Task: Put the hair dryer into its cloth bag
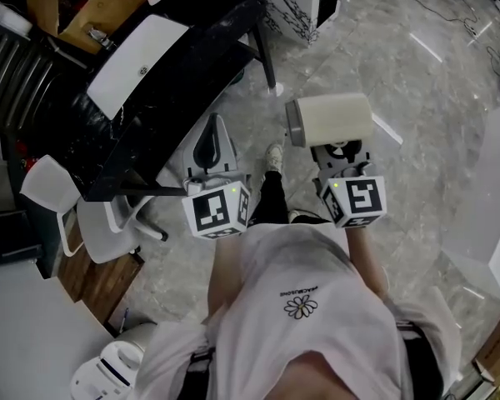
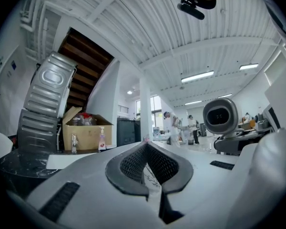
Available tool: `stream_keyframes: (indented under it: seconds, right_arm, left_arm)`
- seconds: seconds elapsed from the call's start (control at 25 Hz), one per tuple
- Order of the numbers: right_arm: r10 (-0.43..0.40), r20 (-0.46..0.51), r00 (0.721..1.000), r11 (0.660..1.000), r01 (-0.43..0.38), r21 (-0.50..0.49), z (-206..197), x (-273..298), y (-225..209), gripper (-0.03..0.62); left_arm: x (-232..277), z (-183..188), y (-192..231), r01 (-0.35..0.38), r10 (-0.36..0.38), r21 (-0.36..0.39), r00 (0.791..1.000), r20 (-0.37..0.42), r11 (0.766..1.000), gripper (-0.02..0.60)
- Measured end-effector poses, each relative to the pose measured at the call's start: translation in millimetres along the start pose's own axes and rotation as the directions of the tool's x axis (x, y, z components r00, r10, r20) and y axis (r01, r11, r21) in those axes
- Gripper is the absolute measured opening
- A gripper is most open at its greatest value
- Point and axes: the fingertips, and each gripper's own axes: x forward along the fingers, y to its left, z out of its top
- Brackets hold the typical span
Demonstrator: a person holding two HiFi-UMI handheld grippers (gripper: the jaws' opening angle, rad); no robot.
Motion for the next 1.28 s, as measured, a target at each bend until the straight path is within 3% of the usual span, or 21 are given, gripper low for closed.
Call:
stream_keyframes:
  seconds: [0.4, 0.6, 0.72, 0.88, 1.28]
  right_arm:
    - [0.041, -0.019, 0.999, 0.999, -0.042, -0.015, -38.9, 56.7, -17.0, 0.198]
    - [0.072, -0.050, 0.996, 0.997, -0.073, -0.024, -44.8, 109.9, -27.4, 0.198]
    - [0.087, -0.054, 0.995, 0.995, -0.089, -0.043, -37.6, 151.3, -35.9, 0.198]
    - [0.085, -0.049, 0.995, 0.993, -0.089, -0.076, -21.2, 213.7, -59.3, 0.198]
    - [0.124, -0.033, 0.992, 0.988, -0.127, -0.091, 25.5, 393.1, -107.1, 0.198]
  left_arm:
    - [50.2, -47.8, 13.1, -0.031, 0.031, -0.020, 0.999, -0.016, 0.999, 0.015]
    - [97.3, -53.8, 25.6, -0.036, 0.036, -0.030, 0.999, -0.021, 0.999, 0.015]
    - [138.2, -49.6, 42.7, -0.046, 0.045, -0.050, 0.999, -0.012, 0.998, 0.015]
    - [202.1, -32.7, 62.2, -0.016, 0.019, -0.140, 1.000, 0.024, 0.990, 0.015]
    - [370.1, -11.7, 114.6, -0.022, 0.024, -0.075, 0.999, 0.030, 0.997, 0.015]
